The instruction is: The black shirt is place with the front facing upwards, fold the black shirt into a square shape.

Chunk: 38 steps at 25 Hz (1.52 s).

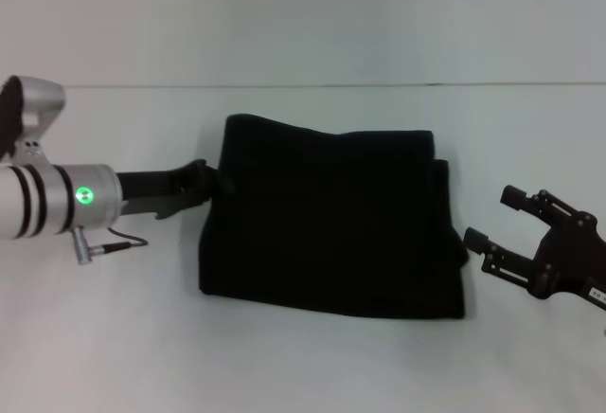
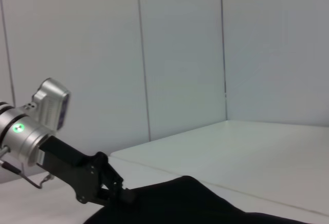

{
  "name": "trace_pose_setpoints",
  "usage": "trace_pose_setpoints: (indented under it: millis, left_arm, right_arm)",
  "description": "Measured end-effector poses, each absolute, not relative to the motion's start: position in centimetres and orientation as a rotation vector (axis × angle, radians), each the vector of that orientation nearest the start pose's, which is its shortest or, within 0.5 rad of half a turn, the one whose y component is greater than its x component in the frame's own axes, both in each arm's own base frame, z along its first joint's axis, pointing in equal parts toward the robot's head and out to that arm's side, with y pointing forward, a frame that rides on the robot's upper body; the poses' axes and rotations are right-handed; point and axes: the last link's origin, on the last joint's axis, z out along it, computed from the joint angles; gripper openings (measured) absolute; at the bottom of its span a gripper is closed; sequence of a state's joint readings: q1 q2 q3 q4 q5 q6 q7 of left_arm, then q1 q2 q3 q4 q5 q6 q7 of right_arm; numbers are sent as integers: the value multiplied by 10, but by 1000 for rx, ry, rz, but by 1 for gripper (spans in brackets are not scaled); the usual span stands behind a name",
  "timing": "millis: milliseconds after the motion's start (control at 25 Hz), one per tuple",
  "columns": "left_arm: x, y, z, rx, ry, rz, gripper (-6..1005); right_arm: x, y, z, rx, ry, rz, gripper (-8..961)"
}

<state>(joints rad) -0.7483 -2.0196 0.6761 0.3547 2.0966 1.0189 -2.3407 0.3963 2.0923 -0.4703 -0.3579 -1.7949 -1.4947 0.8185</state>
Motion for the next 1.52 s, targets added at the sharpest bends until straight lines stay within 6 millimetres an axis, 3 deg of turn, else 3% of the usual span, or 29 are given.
trace_pose_setpoints:
  millis: [360,680,760,920,1000,1040,1080,1160,1240,1400,1520]
  left_arm:
    - [-292,393,-22,-1874,-1938,-710,89]
    - [-295,375,-10,-2031,-1765,-798,106]
    - [-298,367,0,-2063,-1692,-877,302]
    - [-294,344,26,-2185,-1424,-1091,461]
    - [-292,330,37,-2278,-1263,-1101,540]
    - [-291,318,43,-2364,-1100,-1081,559]
    - [-291,318,43,-2364,-1100,-1081,577]
    - [-291,303,42,-2433,-935,-1057,615]
    - [-294,283,35,-2483,-673,-1015,652]
    - [-298,267,26,-2515,-515,-975,726]
    - [-303,257,18,-2539,-491,-937,825]
  right_arm:
    - [310,296,-16,-2292,477,869,869]
    - [306,302,-16,-2294,467,872,868]
    - [305,302,-17,-2289,471,879,867]
    - [305,303,-17,-2272,483,895,869]
    - [304,301,-18,-2270,484,905,871]
    - [303,298,-19,-2275,475,914,871]
    - [303,298,-19,-2275,475,914,872]
    - [302,293,-24,-2286,437,921,874]
    - [300,285,-32,-2299,378,924,876]
    - [301,279,-38,-2308,371,913,875]
    - [303,274,-46,-2335,370,886,874]
